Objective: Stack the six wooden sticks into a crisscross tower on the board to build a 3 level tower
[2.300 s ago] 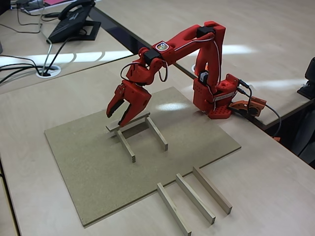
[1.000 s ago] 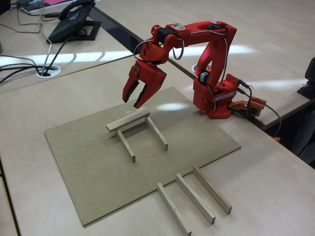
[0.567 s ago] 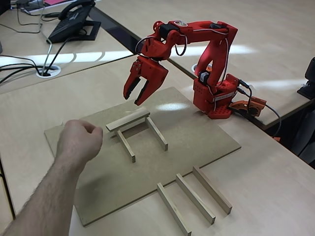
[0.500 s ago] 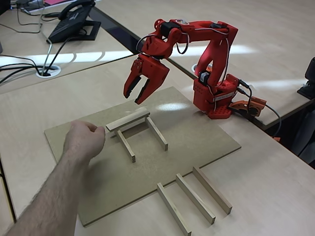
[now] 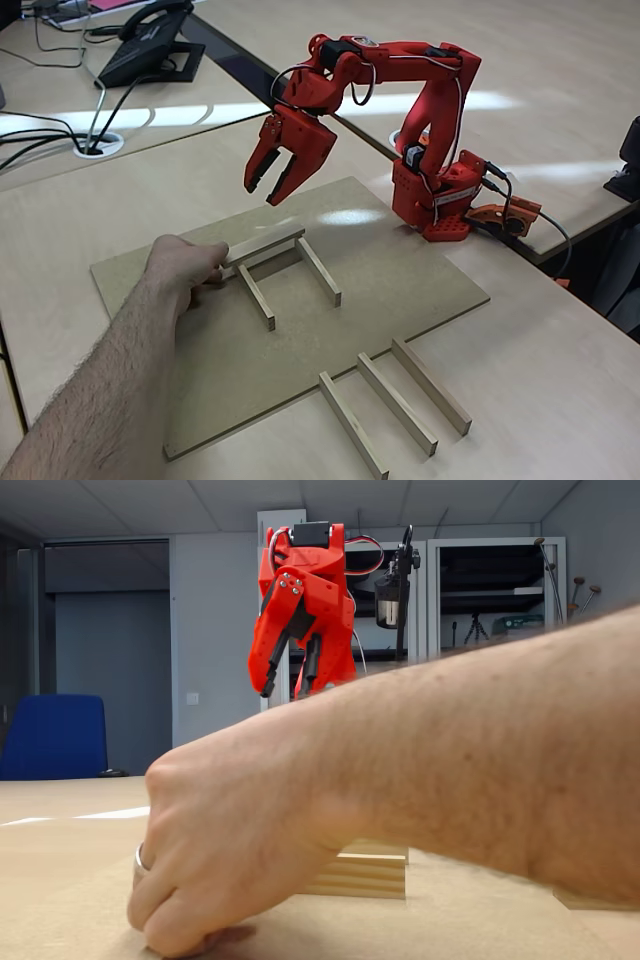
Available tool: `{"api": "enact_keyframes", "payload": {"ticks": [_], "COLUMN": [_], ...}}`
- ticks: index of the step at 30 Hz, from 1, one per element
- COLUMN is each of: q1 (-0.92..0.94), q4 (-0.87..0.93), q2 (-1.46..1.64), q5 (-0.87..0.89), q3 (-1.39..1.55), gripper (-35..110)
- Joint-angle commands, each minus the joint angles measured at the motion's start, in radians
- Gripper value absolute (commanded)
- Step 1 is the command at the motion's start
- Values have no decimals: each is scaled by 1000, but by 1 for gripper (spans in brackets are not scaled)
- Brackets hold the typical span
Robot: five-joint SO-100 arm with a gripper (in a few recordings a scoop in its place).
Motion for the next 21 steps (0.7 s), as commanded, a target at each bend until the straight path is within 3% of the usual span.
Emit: {"api": "enact_keyframes", "payload": {"ticks": [1, 21], "q1": [20, 21], "q4": [12, 3], "q2": [11, 8], "q5": [0, 5], "q3": [-26, -12], "gripper": [15, 15]}}
